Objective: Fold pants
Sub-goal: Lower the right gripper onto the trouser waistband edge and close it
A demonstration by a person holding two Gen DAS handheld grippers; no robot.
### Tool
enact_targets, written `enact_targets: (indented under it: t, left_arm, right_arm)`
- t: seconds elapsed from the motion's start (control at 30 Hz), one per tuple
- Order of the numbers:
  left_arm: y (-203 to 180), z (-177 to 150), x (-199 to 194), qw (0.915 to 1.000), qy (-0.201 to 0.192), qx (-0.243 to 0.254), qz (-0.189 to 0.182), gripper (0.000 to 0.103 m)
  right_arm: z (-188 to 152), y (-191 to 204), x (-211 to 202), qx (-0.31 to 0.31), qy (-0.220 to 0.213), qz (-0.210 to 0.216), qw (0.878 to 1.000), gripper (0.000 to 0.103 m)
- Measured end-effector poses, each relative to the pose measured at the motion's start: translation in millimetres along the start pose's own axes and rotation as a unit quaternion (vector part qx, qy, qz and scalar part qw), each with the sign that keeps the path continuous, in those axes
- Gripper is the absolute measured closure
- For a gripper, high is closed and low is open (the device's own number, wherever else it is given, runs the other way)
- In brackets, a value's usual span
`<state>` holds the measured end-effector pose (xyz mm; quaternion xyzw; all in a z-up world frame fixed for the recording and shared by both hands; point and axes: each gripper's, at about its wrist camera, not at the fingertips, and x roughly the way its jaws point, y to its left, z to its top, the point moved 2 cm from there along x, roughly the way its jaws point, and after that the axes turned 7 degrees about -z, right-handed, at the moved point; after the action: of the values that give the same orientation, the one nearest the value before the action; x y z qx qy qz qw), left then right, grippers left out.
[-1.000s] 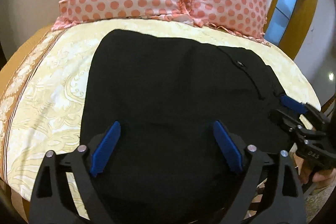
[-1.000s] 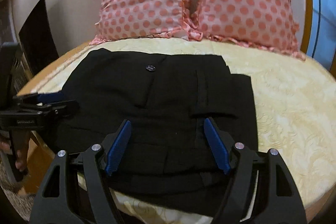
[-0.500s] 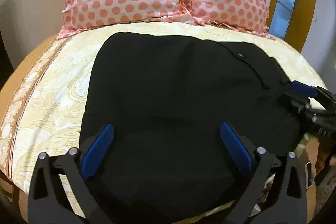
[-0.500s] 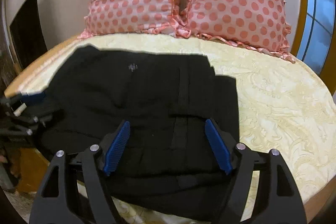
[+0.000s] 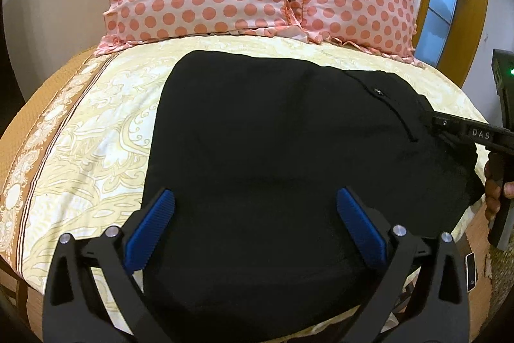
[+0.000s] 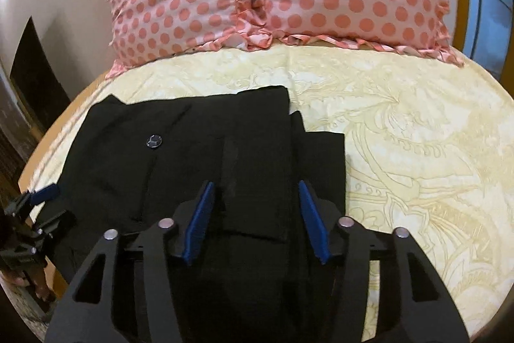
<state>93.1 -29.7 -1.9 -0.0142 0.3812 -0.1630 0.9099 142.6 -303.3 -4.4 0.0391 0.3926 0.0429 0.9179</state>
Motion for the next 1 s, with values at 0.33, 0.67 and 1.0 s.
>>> enact_targets:
  t: [0.33, 0.67, 1.0]
  left_arm:
    - [1, 1, -1, 1.0000, 0.000, -0.003, -0.004, 0.002]
    - [17, 9, -8, 0.9997, -0.009, -0.024, 0.002, 0.002]
    - [35, 5, -6, 0.9988, 0.000, -0.049, 0.002, 0.002]
  right_arm:
    - [-10, 3, -29, 0.002, -0.029, 0.039, 0.999, 0.089]
    - [-35, -2, -42, 0.012, -0.037, -0.022, 0.999, 0.078]
    - [-10, -28, -32, 0.049, -0.022, -0.023, 0.998, 0.022]
